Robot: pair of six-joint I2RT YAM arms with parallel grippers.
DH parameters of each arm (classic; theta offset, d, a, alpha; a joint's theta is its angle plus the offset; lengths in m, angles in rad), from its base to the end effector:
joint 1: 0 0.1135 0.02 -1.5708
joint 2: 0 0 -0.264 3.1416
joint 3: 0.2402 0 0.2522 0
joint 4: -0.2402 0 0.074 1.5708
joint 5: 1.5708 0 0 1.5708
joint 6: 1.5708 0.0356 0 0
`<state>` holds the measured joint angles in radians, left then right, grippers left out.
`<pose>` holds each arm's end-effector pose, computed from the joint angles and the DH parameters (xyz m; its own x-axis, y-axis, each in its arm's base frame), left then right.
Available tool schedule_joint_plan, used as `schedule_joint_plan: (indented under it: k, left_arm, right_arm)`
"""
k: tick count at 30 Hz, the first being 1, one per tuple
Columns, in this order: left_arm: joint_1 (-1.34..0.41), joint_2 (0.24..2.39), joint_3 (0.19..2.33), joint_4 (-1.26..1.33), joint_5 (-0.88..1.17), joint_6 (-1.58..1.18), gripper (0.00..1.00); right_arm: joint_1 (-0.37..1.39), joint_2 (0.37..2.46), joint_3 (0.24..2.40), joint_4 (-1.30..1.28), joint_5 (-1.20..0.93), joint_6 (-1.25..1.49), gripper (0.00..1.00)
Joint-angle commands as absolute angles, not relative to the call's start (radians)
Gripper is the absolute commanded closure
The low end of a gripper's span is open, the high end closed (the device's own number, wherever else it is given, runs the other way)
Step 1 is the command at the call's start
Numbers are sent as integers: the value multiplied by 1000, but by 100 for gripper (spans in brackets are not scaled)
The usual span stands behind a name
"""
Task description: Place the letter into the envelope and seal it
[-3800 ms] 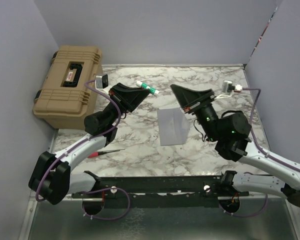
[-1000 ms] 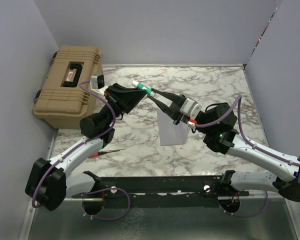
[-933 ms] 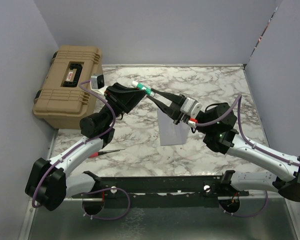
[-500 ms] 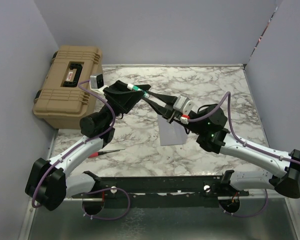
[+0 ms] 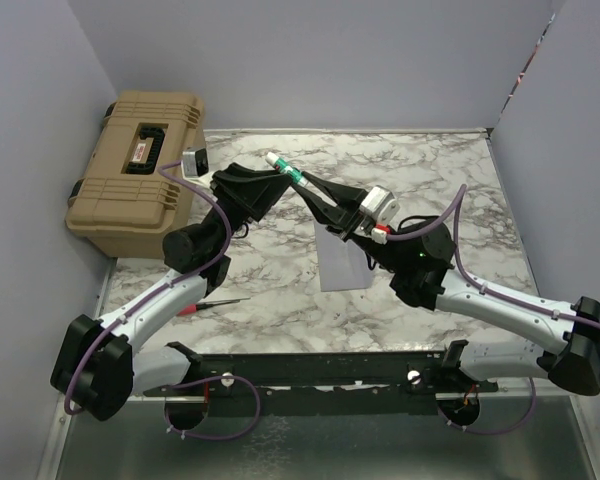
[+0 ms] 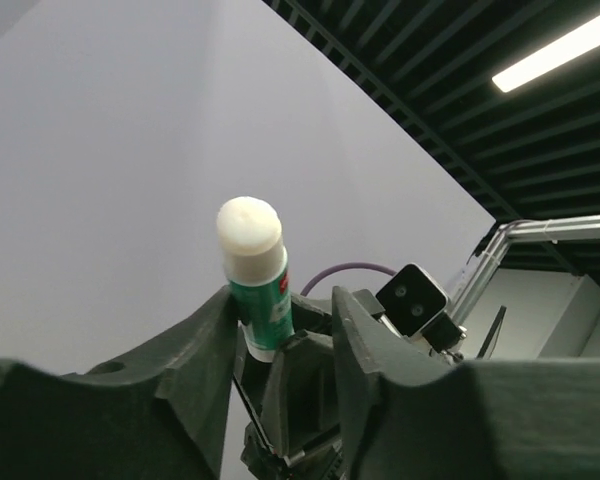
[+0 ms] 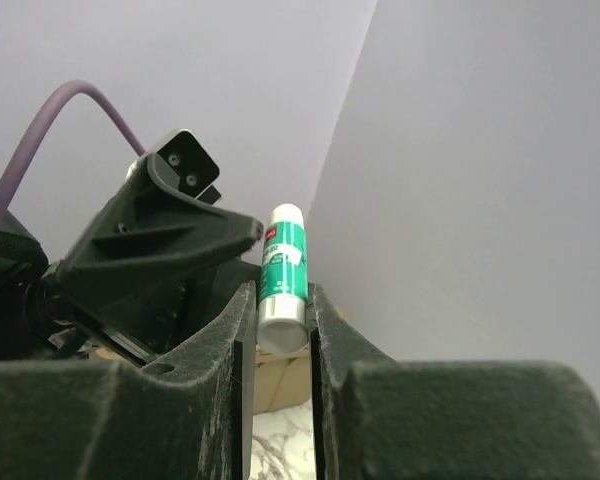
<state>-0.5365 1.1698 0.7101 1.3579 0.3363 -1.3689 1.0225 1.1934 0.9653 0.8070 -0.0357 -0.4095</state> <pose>0.1918 -0.1277 0.3858 -0.5110 -0.7721 -0.3778 0.7908 -0.2501 -0.5586 0.1379 0.2282 0.4219 0.6074 0.2311 -0.7601 -0.6831 0.6403 -0.3512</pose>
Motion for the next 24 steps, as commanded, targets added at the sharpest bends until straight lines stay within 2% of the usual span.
schedule_joint_plan:
  k: [1,5,9,12,13,14,16,17,19,20,21,24]
  left_arm:
    - [-535,1179,715,1368,323,-1360,62]
    - [-535,1180,728,1351,316,-1342,59]
    - [-535,1183,733,1346,306,-1328,61]
    - [-535,1186,738,1345,310,-1313,94]
    - [-535,1186,738,1344,312,-1307,100]
    - [-535,1184,737,1344,313,-1302,100]
    - [-535,1180,735,1339,320,-1290,100]
    - [-535,1178,738,1332,330,-1286,100]
    - [-535,1177,742,1321,342,-1280,100]
    - [-535,1175,741,1318,341,-1281,100]
    - [-535,1174,736,1316,339,-1281,100]
    - [-535,1167,731,1310,340,-1281,100]
  right_arm:
    - [1025,1214,977,831,27,-357,99]
    - [1025,1213,993,786,6,-332,99]
    - [1025,1209,1000,756,16,-314,99]
    - [1025,1205,1013,727,-4,-271,99]
    - [1025,1203,1024,700,-5,-255,98]
    - [1025,1201,1036,656,-5,-244,96]
    - [1025,1193,1041,617,-6,-230,90]
    - [1025,1184,1035,613,-9,-227,83]
    - [1025,1161,1007,621,-19,-227,66]
    - [1025,1150,993,630,-21,-233,54]
    - [1025,1139,978,638,-18,-240,48]
    - [1025,1115,943,655,-22,-294,41]
